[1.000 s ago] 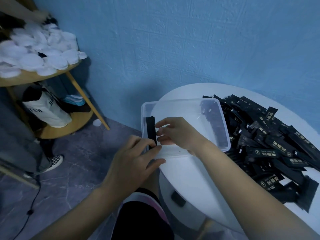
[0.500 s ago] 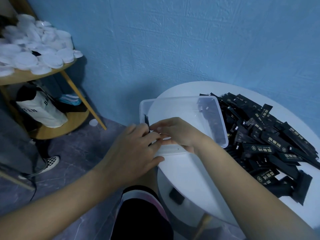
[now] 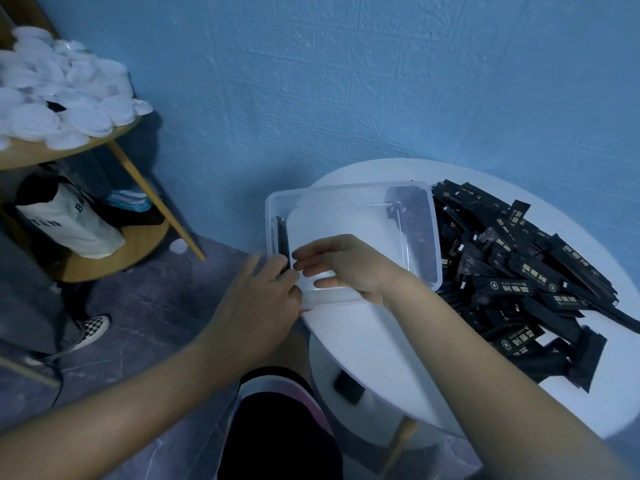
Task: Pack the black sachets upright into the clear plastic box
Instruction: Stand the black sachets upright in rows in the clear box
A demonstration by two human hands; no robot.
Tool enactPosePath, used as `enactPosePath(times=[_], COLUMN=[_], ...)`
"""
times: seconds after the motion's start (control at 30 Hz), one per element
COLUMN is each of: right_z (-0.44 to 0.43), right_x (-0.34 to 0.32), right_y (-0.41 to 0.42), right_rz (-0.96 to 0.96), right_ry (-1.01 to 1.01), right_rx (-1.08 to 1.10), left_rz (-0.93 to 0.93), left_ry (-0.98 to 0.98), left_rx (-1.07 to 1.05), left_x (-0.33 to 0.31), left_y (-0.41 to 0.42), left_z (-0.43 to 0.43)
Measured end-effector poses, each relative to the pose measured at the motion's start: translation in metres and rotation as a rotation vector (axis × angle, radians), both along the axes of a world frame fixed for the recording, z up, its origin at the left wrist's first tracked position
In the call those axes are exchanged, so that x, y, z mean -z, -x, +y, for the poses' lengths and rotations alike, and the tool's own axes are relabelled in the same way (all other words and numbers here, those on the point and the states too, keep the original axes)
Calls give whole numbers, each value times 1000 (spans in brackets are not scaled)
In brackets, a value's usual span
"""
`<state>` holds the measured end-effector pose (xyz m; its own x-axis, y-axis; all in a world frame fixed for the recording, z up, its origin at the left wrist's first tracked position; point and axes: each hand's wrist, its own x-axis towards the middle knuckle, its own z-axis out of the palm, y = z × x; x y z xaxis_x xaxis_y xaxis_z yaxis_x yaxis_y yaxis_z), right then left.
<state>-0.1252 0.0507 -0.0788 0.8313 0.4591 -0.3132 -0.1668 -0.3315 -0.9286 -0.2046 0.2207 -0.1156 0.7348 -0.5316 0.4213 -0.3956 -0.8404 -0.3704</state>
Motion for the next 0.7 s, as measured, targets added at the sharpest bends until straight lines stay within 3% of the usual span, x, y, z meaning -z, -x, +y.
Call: enactPosePath(times=[0.13, 0.27, 0.4, 0.47, 0.6, 0.7], right_z=[-4, -30, -94, -136, -205, -228], right_x=[-3, -13, -32, -33, -16, -4], right_y=[8, 26, 66, 85, 110, 121], right_rz=[-134, -394, -521, -593, -714, -673], right_ry=[57, 117, 49, 200, 791, 930], right_rx=[40, 79, 208, 261, 233, 187], left_rz=[52, 81, 23, -5, 25, 39], left_ry=[40, 62, 103, 112, 80, 87], left_rx=[15, 0, 23, 44, 51, 68], left_x=[3, 6, 6, 8, 10, 10], left_y=[1, -1, -3, -3, -4, -6], left_z=[-8, -11, -9, -10, -14, -15])
